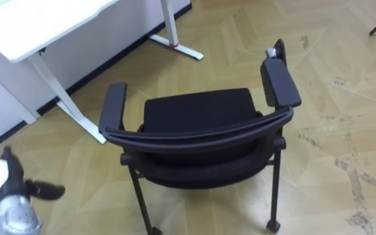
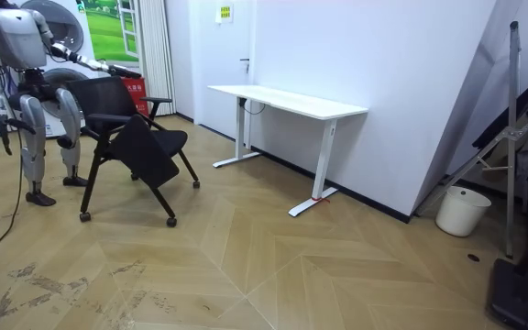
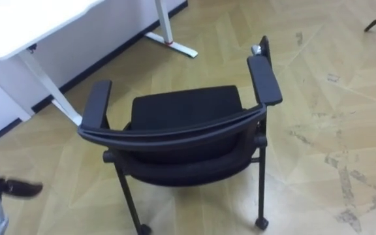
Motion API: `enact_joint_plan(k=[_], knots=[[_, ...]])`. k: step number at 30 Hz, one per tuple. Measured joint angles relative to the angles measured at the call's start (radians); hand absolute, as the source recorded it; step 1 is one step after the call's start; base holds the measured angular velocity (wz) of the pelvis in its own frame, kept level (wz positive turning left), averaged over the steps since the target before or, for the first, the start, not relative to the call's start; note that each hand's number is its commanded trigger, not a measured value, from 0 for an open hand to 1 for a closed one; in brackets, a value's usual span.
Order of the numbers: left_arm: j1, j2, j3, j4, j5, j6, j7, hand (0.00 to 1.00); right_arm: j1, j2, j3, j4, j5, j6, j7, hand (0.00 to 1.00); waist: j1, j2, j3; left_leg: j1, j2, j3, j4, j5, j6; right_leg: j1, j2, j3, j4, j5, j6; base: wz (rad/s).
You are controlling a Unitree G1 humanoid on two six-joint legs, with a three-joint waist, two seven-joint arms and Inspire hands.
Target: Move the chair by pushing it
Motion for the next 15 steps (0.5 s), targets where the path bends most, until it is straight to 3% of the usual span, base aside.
enact_joint_plan(k=[4,7,11,15], knots=[[-0.015,0.000,-0.057,-0.058,0.149,0.015,-0.014,0.00,0.002,-0.001,0.027,-0.006,-0.017,-0.004,0.006,0.00,-0.015,-0.009,0.0030,0.000,0.000,-0.004,-0.001,0.000,0.000,0.001,0.001,0.000,-0.001,0.000,0.000,0.01],[-0.026,0.000,-0.118,-0.091,0.241,0.040,-0.052,0.00,-0.001,0.000,0.039,-0.005,-0.018,-0.004,0.011,0.00,-0.035,-0.014,-0.0025,-0.013,0.000,-0.007,0.003,0.000,0.000,-0.010,0.001,0.002,0.000,0.000,0.000,0.01],[-0.037,-0.001,-0.167,-0.121,0.251,0.041,-0.090,0.00,-0.009,0.001,0.059,0.002,-0.016,-0.016,0.029,0.00,-0.055,-0.011,-0.0043,-0.018,0.001,-0.006,0.005,0.000,0.000,-0.013,0.002,0.005,-0.001,0.000,0.000,0.00],[-0.040,0.001,-0.190,-0.224,0.250,0.041,-0.122,0.00,-0.010,0.000,0.079,0.002,-0.016,-0.017,0.050,0.00,-0.056,-0.006,-0.0056,-0.026,0.002,0.000,0.006,0.000,0.000,-0.026,0.002,0.016,0.000,0.000,0.000,-0.04]])
